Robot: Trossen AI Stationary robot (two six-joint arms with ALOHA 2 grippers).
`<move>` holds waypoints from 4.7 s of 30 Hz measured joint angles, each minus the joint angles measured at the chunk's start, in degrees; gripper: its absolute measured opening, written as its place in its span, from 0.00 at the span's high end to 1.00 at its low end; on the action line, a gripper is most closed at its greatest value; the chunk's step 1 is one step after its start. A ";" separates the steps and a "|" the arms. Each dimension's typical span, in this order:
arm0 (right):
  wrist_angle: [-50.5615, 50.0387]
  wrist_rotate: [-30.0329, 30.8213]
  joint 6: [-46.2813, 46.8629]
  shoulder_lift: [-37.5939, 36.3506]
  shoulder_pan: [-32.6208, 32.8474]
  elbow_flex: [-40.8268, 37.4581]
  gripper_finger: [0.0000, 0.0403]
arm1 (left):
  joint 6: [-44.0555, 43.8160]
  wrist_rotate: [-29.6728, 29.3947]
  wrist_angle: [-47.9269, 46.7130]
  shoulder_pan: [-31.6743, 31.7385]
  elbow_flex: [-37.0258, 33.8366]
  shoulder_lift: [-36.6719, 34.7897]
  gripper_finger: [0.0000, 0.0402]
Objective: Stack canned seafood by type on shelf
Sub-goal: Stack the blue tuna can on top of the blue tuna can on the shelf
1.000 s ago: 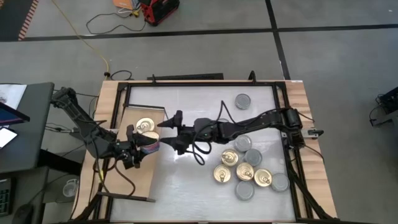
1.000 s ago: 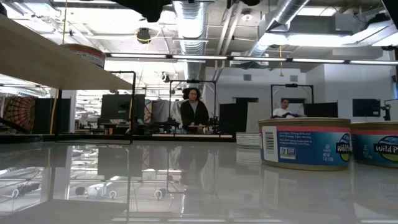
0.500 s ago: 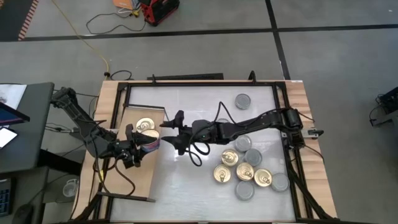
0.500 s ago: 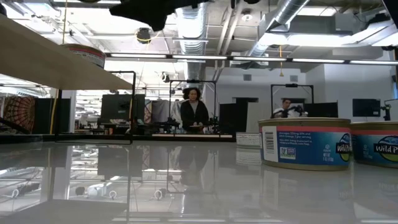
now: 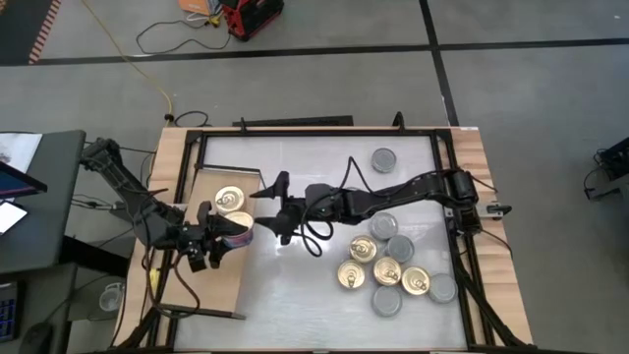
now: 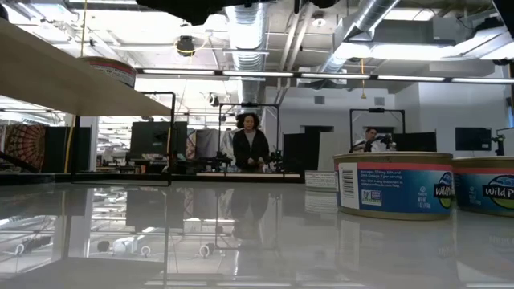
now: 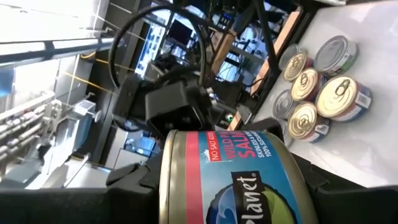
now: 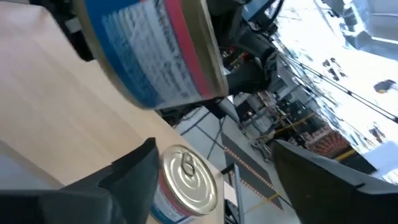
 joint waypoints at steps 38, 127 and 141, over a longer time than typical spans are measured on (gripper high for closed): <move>5.36 -1.94 -4.41 0.28 1.94 -0.02 0.42 | -0.16 4.02 0.67 7.47 0.07 0.12 0.38; -11.48 0.35 -17.94 11.43 -3.79 16.76 0.23 | -55.61 -0.12 -9.57 -17.00 0.05 -16.05 0.25; -9.12 -4.28 -18.16 13.83 -5.96 16.78 0.23 | -61.61 3.20 -13.19 -8.54 0.06 -16.01 0.25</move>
